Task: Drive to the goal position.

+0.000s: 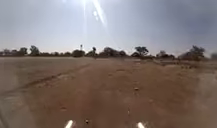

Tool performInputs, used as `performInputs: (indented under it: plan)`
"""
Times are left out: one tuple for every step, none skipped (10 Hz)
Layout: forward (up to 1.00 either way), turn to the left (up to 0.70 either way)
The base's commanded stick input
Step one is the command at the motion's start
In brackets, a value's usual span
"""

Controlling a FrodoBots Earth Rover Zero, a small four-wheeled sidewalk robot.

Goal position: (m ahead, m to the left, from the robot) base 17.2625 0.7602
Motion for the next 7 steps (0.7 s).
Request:
performInputs:
  plan:
    - [0.50,0.00]
    - [0.50,0.00]
    - [0.50,0.00]
    - [0.50,0.00]
    - [0.50,0.00]
    - [0.50,0.00]
    - [0.50,0.00]
